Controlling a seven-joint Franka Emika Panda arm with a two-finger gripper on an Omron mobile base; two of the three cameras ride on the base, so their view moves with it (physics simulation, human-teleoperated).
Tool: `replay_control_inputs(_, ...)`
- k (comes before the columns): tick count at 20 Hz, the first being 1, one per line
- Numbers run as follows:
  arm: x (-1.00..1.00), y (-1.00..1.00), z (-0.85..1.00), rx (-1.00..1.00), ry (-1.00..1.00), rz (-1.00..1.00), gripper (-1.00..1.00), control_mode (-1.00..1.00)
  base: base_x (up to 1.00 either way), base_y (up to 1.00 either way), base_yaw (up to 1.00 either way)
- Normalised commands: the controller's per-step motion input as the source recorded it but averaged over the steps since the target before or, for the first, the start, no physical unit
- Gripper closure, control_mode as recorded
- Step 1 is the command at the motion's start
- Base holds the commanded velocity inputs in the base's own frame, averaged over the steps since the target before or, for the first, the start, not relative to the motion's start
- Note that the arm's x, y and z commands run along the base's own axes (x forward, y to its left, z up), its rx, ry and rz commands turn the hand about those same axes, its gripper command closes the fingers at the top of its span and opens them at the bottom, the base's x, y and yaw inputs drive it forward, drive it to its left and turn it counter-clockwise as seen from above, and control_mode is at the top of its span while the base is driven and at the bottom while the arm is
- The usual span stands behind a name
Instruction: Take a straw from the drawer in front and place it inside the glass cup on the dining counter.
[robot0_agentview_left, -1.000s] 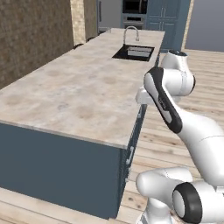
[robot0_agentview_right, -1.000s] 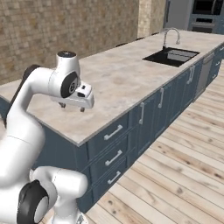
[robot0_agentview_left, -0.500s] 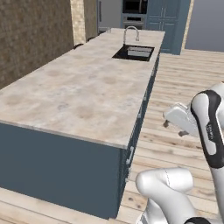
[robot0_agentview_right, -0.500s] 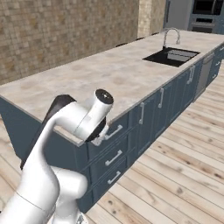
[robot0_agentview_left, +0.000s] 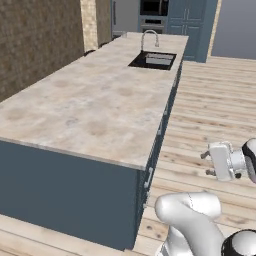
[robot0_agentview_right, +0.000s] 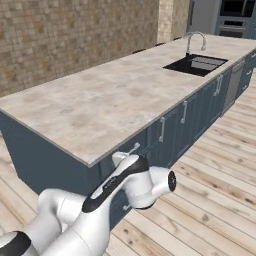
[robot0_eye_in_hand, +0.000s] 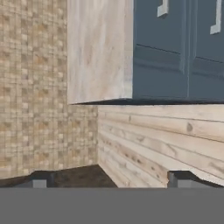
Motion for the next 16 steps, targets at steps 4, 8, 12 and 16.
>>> replay_control_inputs(4,1.00,-0.39,-0.49,0.41,0.15,0.06,-1.00,-1.00,0.00,0.00,0.00)
replay_control_inputs(8,1.00,-0.08,-0.31,0.36,0.15,0.11,-1.00,-1.00,0.00,0.00,0.00)
replay_control_inputs(12,0.99,0.00,-0.32,0.13,0.07,0.01,-1.00,-1.00,0.00,0.00,0.00)
replay_control_inputs(16,0.88,0.00,-0.53,0.00,0.00,0.00,-1.00,-1.00,0.00,0.00,0.00)
